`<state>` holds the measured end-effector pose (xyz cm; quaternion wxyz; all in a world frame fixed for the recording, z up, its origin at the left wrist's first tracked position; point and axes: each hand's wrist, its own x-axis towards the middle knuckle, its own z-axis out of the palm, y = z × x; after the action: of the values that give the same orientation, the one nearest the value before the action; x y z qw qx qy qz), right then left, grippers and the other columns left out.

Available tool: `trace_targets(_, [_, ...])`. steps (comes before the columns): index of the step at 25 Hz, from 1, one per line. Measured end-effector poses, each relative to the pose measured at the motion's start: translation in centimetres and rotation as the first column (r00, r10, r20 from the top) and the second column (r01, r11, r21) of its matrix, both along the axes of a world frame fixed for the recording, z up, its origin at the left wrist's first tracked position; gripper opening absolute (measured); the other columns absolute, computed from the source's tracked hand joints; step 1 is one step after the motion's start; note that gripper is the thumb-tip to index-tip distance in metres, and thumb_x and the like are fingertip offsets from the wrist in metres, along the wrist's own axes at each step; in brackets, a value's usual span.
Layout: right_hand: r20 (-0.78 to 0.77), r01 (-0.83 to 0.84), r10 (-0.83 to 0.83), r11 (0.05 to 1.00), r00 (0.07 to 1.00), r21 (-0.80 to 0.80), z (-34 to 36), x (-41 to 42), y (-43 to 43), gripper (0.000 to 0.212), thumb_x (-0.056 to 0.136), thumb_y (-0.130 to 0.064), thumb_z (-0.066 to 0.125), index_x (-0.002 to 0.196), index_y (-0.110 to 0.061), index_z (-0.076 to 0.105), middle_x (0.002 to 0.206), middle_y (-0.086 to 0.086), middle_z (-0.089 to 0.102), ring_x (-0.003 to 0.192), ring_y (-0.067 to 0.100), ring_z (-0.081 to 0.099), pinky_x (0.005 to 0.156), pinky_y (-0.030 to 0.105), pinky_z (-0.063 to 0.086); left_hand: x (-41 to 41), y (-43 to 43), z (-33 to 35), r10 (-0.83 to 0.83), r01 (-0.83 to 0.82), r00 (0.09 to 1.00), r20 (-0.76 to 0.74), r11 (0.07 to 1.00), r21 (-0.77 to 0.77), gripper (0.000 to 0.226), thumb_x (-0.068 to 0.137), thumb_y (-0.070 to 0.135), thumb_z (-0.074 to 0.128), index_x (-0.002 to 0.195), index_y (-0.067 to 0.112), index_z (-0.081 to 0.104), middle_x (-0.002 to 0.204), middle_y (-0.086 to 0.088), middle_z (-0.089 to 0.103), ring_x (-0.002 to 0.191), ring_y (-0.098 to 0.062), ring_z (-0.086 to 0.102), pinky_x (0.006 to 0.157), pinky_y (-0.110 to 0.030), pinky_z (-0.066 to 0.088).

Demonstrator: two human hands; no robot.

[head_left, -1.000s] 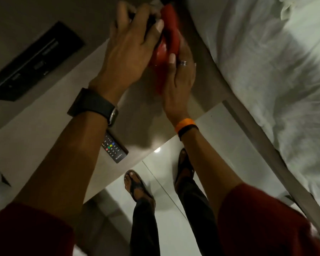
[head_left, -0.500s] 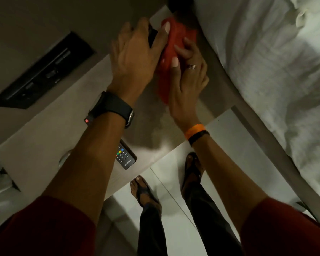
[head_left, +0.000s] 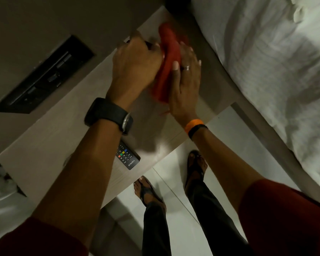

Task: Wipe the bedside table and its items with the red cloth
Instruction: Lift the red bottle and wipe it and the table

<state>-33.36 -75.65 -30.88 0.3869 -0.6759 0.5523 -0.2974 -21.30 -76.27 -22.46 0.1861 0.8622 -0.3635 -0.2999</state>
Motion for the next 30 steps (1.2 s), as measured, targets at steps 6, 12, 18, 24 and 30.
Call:
trace_targets(6, [-0.200, 0.001, 0.036, 0.983, 0.979, 0.182, -2.0, -3.7, -4.9, 0.065, 0.099, -0.031, 0.028, 0.146, 0.013, 0.033, 0.147, 0.030, 0.046, 0.138, 0.041, 0.045, 0.114, 0.031, 0.029, 0.4, 3.4, 1.3, -0.350, 0.345, 0.937, -0.005, 0.925, -0.158, 0.053, 0.102, 0.032, 0.057, 0.149, 0.024, 0.034, 0.148, -0.017, 0.035, 0.131, -0.028, 0.049, 0.100, -0.038, 0.054])
trace_targets(12, [0.175, 0.131, -0.118, 0.989, 0.978, -0.067, 0.1, 0.8, 1.4, 0.039, 0.107, -0.041, 0.033, 0.137, -0.021, 0.049, 0.134, -0.017, 0.055, 0.137, 0.001, 0.045, 0.125, 0.054, 0.027, -0.5, 1.6, -0.1, -0.276, 0.315, 0.894, 0.354, 0.947, -0.058, 0.053, 0.104, 0.058, 0.038, 0.104, 0.010, 0.059, 0.083, -0.006, 0.062, 0.072, -0.021, 0.060, 0.061, -0.030, 0.041])
trace_targets(18, [-0.064, 0.255, -0.247, 0.935, 0.967, 0.245, -2.6, -5.1, -2.0, 0.037, 0.111, -0.019, 0.031, 0.119, 0.001, 0.061, 0.114, 0.016, 0.068, 0.106, 0.018, 0.062, 0.123, 0.023, 0.025, -0.1, 3.4, -0.2, -0.110, 0.078, 0.979, -0.173, 0.980, -0.183, 0.048, 0.102, 0.047, 0.051, 0.138, 0.017, 0.046, 0.138, -0.007, 0.056, 0.124, -0.018, 0.059, 0.102, -0.033, 0.053])
trace_targets(24, [0.232, 0.090, -0.087, 0.996, 0.969, -0.003, 1.1, -0.1, 2.4, 0.040, 0.106, -0.028, 0.039, 0.142, -0.010, 0.045, 0.150, 0.012, 0.047, 0.146, 0.025, 0.039, 0.124, 0.053, 0.028, -2.5, 2.3, 0.0, -0.056, 0.063, 0.998, 0.030, 0.936, -0.347, 0.034, 0.106, 0.030, 0.046, 0.133, 0.008, 0.044, 0.100, -0.008, 0.063, 0.090, -0.027, 0.068, 0.073, -0.039, 0.059])
trace_targets(30, [-0.002, 0.179, -0.188, 0.933, 0.982, 0.314, -2.2, -4.3, -0.1, 0.048, 0.108, -0.027, 0.035, 0.151, -0.006, 0.031, 0.157, 0.020, 0.037, 0.148, 0.026, 0.034, 0.127, 0.047, 0.025, -1.8, 2.0, 0.6, -0.004, -0.044, 0.973, -0.232, 0.979, -0.200, 0.040, 0.096, 0.033, 0.063, 0.129, 0.024, 0.042, 0.132, -0.009, 0.053, 0.091, -0.021, 0.066, 0.061, -0.026, 0.055])
